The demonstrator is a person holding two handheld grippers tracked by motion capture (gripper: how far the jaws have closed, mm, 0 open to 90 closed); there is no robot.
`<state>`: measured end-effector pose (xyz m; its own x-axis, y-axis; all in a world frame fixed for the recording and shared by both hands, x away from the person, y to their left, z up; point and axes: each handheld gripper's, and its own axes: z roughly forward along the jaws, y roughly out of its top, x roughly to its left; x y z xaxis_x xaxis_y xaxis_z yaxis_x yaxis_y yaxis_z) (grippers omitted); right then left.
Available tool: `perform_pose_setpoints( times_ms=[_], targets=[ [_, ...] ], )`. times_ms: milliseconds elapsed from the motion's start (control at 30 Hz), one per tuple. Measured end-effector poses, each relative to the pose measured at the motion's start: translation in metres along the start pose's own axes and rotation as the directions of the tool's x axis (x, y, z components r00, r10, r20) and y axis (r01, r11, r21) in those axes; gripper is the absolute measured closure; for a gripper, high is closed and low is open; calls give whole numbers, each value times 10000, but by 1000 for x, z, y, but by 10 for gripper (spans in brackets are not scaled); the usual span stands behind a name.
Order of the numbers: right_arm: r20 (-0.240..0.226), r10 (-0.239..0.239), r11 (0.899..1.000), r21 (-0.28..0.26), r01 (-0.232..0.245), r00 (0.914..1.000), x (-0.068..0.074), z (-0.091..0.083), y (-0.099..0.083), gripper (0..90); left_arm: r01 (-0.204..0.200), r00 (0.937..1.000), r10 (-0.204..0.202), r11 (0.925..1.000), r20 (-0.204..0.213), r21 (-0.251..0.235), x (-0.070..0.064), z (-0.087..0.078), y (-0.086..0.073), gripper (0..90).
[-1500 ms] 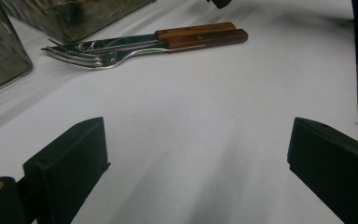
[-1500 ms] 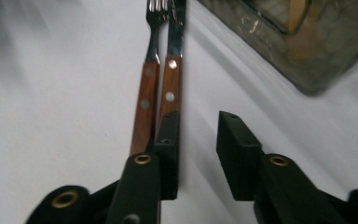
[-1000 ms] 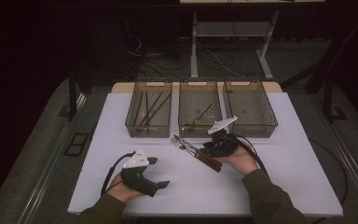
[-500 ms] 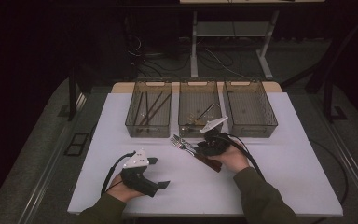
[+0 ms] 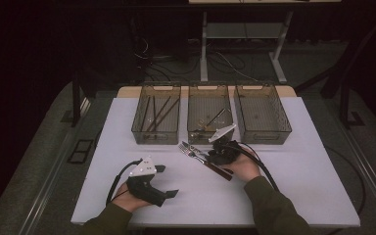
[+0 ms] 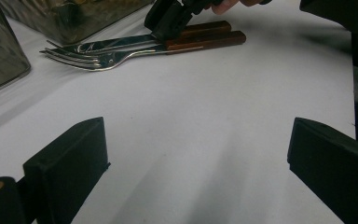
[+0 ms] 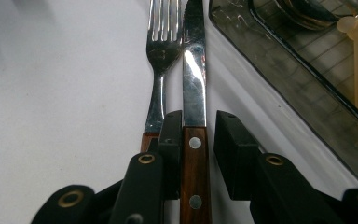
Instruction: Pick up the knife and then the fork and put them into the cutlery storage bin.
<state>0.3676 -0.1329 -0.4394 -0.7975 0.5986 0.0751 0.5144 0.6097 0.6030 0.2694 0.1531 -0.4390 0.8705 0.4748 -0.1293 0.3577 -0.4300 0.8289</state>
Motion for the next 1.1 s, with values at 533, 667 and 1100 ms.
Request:
perform_pose_setpoints(
  times_ms=[533,667,1100],
  targets=[
    [467,-50,9999,-144,56,9989,8,2,-1,683,-26,10000,26,10000,16,-19,0,0,0,41],
    [625,-203,9993,-295,222,9978,11,3,-4,689,-12,10000,12,10000,14,-21,0,1,0,41],
    [773,-182,9939,-1071,264,9968,13,4,-15,764,-8,10000,8,10000,29,69,-1,1,0,43]
  ],
)
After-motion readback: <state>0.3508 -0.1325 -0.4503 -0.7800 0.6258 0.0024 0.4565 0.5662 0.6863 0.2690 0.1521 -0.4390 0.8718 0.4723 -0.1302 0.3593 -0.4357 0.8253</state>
